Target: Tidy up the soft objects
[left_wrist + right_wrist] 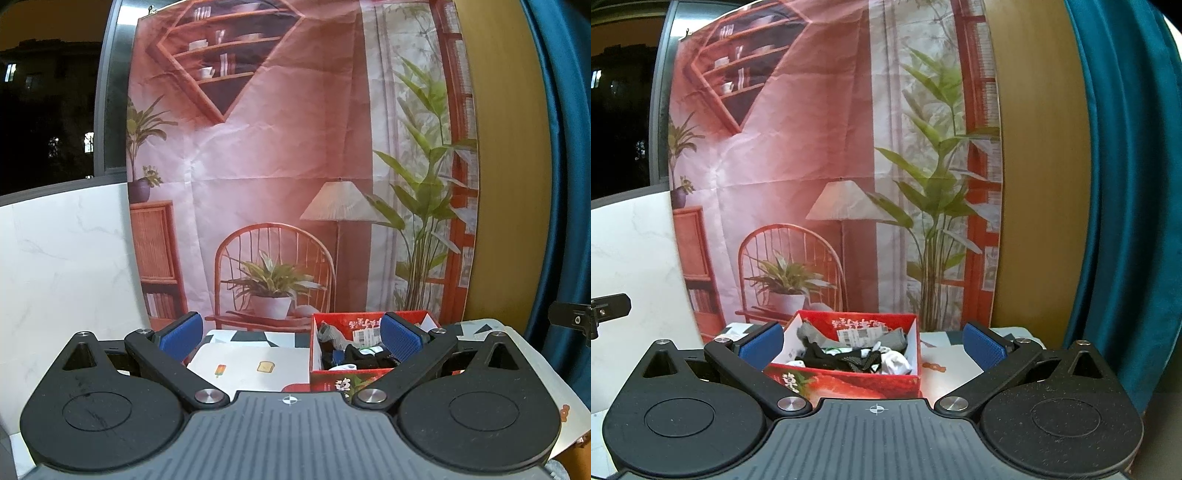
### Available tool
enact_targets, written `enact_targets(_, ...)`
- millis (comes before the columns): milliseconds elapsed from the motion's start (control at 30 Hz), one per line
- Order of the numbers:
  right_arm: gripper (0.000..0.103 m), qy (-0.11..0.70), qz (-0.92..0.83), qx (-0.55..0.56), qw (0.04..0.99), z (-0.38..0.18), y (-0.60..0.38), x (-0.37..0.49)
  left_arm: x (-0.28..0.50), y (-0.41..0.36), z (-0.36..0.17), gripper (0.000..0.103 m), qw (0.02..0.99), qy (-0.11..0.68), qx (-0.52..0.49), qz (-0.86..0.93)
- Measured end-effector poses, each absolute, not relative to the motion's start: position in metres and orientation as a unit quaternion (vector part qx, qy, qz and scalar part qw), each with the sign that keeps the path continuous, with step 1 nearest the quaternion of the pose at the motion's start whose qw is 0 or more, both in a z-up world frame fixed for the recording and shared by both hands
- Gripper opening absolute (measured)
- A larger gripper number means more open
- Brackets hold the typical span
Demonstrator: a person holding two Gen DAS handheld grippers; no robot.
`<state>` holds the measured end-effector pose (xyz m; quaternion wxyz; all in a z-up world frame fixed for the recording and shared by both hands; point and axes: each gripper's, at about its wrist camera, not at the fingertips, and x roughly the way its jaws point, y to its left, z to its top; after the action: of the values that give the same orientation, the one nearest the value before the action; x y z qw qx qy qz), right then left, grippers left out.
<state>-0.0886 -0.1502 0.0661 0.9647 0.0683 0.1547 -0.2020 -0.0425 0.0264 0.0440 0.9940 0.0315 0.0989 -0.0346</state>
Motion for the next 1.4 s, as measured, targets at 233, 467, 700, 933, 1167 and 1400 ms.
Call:
enact_targets(233,0.103,0.164,-0.207,0.071,0.962,0.062,-0.152,-0.085,-0.038,0.026,0.04,0.103,0.993,0.108,0.031,-0.038)
enact_targets(467,0.103,0.168,-0.209,0.066,0.961,0.058,-0.152,-0.085,-0.034,0.026,0.035,0.103,0.992,0.116,0.029,-0.045)
enact_targets(700,0.103,0.17,-0.207,0.066,0.961,0.054,-0.153,-0.083,-0.031,0.031,0.034,0.103,0.992,0.119,0.023,-0.042)
enact_targets(933,0.103,0.175,-0.205,0.061,0.961,0.053,-0.151,-0.081,-0.031,0.029,0.034,0.103,0.992,0.119,0.023,-0.041)
enact_targets(1167,0.103,0.176,-0.206,0.062,0.961,0.052,-0.151,-0.081,-0.031,0.029,0.033,0.103,0.992,0.119,0.023,-0.042)
enact_targets(1400,0.103,0.177,-0.207,0.06,0.96,0.052,-0.152,-0.081,-0.031,0.028,0.031,0.103,0.991,0.121,0.021,-0.043)
